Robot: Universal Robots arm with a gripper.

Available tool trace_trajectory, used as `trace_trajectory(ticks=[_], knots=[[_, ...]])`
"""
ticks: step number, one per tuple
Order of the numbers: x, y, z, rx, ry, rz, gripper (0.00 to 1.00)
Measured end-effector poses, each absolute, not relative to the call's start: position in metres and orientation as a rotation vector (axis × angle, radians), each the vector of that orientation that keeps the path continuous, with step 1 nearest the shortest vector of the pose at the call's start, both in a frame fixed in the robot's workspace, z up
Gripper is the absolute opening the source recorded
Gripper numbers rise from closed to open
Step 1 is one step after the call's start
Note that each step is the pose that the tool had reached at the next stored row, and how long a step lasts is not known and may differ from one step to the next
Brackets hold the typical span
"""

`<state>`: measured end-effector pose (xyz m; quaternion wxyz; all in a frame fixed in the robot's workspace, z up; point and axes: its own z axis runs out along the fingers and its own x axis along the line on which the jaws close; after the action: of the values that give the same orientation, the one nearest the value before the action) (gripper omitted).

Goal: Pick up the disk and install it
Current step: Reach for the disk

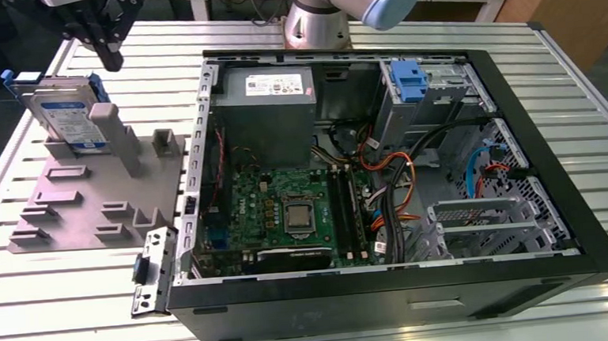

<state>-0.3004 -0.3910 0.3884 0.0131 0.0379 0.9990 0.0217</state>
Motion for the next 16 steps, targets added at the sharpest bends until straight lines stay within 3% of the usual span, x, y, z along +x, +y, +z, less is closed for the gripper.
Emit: trace_trajectory(ticks=[16], knots=[[-0.3107,-0.391,0.3873,0.118,3.113,0.068,0.11]])
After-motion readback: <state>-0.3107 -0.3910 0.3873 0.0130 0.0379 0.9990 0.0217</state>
